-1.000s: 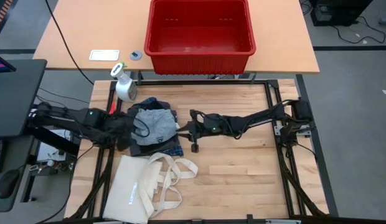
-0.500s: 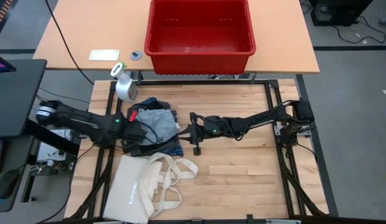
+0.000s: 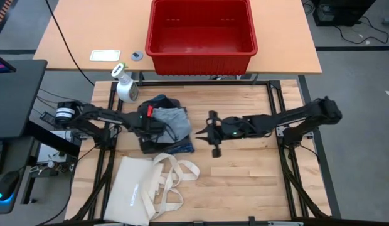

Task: Fold Laundry from Bin
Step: Put clothes including shirts, short and pants

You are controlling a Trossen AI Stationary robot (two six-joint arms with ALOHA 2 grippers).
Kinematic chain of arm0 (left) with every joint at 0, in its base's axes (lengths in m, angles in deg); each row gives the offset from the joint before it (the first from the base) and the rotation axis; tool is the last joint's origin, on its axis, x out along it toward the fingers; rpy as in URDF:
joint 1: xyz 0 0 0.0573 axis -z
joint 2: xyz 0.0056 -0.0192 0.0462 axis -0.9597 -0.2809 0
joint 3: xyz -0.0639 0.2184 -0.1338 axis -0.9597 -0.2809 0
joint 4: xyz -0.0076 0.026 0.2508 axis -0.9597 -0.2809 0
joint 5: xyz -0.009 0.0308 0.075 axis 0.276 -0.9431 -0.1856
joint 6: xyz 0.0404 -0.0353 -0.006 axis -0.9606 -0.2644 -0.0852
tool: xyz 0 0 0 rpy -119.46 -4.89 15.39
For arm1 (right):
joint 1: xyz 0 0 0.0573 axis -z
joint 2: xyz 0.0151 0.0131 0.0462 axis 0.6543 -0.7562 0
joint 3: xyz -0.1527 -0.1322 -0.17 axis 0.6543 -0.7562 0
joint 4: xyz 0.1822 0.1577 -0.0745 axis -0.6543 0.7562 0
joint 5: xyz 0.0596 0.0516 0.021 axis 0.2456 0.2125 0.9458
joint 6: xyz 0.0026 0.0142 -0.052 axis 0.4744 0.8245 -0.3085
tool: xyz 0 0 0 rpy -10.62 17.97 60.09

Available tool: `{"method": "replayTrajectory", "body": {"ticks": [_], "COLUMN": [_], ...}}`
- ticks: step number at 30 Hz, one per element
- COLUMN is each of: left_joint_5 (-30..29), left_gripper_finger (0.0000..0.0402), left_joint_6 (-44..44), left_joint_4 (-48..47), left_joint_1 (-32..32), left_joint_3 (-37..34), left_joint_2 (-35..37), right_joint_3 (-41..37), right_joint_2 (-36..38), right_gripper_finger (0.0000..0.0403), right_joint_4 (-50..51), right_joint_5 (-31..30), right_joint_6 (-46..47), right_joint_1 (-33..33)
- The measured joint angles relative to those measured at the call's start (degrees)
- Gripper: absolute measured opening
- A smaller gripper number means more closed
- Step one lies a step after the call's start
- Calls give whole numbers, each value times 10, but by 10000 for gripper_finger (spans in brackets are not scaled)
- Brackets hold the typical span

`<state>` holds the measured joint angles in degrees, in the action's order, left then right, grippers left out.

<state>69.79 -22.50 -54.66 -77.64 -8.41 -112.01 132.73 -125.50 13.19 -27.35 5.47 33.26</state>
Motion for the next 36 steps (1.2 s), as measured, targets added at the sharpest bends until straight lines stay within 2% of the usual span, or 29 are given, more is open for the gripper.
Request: {"method": "replayTrajectory", "body": {"ticks": [8, 15, 20, 24, 27, 31, 36], "left_joint_5": [2, 1, 2, 5, 6, 11, 41], "left_gripper_finger": [207, 207, 207, 207, 207, 208, 208], "left_joint_6": [-87, -207, -271, -296, -305, -306, -313], "left_joint_4": [132, 281, 274, 198, 149, 120, 152], "left_joint_1": [-27, -74, -86, -83, -78, -77, -110], "left_joint_3": [53, 140, 248, 319, 333, 318, 245], "left_joint_2": [-79, -191, -258, -255, -222, -178, -140], "right_joint_3": [0, -14, -59, -123, -169, -211, -270], "right_joint_2": [115, 176, 210, 233, 253, 286, 309], "right_gripper_finger": [77, 77, 77, 77, 77, 73, 70], "right_joint_4": [146, 220, 280, 297, 295, 293, 287], "right_joint_5": [-33, -35, -17, 21, 27, -3, -49], "right_joint_6": [46, 81, 116, 163, 200, 247, 317], "right_joint_1": [-7, 33, 84, 119, 117, 93, 81]}}
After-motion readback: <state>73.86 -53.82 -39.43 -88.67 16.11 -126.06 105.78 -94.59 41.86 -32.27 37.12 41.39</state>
